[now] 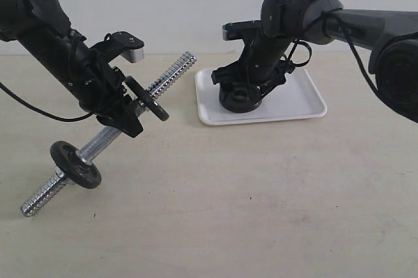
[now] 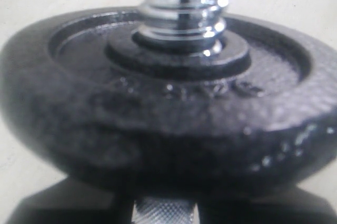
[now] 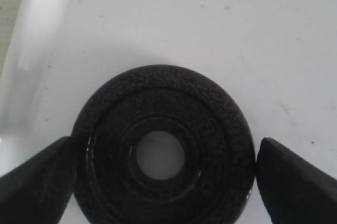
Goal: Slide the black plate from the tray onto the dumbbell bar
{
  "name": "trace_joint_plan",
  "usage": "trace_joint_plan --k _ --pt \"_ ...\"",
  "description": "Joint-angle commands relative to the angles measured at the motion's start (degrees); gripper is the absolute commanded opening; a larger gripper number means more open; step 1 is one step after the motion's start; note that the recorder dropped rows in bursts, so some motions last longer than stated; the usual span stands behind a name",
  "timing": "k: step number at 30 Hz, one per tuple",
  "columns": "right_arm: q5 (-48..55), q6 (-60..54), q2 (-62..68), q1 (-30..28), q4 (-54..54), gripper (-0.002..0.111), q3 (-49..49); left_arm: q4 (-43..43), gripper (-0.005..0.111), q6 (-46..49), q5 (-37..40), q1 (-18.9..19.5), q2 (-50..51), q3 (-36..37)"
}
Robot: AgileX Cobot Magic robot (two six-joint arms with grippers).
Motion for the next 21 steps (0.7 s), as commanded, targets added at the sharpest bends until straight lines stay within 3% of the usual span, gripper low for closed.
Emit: trace_joint_plan --k 1,9,15,21 --pt "-1.5 1.4 0.9 0.5 0.5 0.083 0.2 -5.0 0.004 -0.8 -1.0 0.0 -3.6 -1.5" --pt "-2.9 6.7 0.9 0.6 0.2 0.083 0.2 -5.0 0.004 -0.8 -0.8 0.0 -3.6 -1.5" --pt "-2.0 6.9 0.9 0.7 2.5 0.105 0.2 -5.0 0.004 -0.8 -0.6 0.0 -3.6 -1.5" --pt "-1.6 7.0 0.9 0.9 4.0 0.105 0.2 -5.0 0.004 -0.8 -0.6 0.0 -3.6 -1.5"
